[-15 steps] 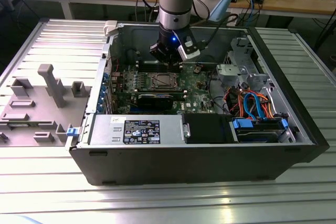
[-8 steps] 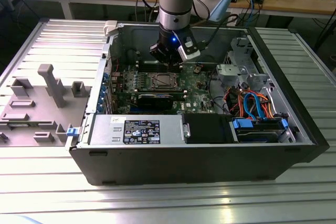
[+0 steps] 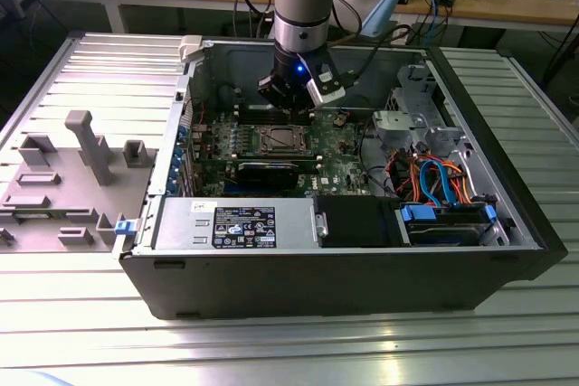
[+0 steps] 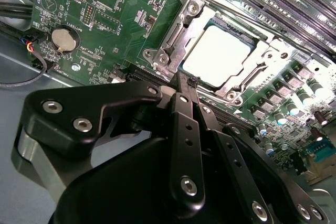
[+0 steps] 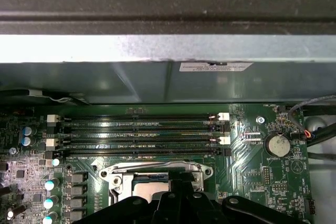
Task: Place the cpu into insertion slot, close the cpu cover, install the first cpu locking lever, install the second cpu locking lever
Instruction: 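Install the second cpu locking lever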
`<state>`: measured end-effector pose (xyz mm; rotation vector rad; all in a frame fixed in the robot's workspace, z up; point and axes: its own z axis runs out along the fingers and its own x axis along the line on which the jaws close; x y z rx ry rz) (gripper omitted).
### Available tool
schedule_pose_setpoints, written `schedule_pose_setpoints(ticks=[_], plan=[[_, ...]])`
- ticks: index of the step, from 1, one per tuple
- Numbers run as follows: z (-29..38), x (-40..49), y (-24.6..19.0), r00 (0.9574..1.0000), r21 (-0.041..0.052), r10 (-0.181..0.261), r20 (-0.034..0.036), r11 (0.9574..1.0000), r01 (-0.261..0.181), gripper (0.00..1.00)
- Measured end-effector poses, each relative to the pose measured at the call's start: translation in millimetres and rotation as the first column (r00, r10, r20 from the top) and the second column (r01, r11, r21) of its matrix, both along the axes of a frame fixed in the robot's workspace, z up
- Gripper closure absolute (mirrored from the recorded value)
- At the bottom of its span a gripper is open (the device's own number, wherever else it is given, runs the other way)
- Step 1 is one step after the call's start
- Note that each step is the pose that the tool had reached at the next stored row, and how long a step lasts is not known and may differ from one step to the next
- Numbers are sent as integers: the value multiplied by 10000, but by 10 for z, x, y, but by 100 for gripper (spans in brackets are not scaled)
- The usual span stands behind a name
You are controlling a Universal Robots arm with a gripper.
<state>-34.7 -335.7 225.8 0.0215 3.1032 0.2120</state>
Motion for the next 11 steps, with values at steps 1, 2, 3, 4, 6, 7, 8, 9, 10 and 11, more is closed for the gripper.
schedule_pose_setpoints(ticks=[1, 2, 3, 4, 6, 7, 8, 9, 10, 11], plan=[[0, 0, -1, 10000, -1, 1, 0, 10000, -1, 89], [0, 0, -3, 10000, 0, 1, 0, 10000, -1, 89], [0, 0, -4, 10000, 0, 1, 1, 10000, -1, 89], [0, 0, -6, 10000, 0, 1, 0, 10000, -1, 89], [0, 0, -9, 10000, 0, 0, 0, 10000, 0, 89], [0, 0, -10, 10000, 0, 0, 0, 10000, 0, 89], [1, 0, -11, 10000, -1, 0, 0, 10000, 0, 89], [3, 0, -12, 10000, -1, 0, -1, 10000, 0, 89], [8, 0, -12, 10000, -3, 1, -1, 10000, -1, 89], [31, 0, -12, 10000, -1, 0, 0, 10000, 0, 89]])
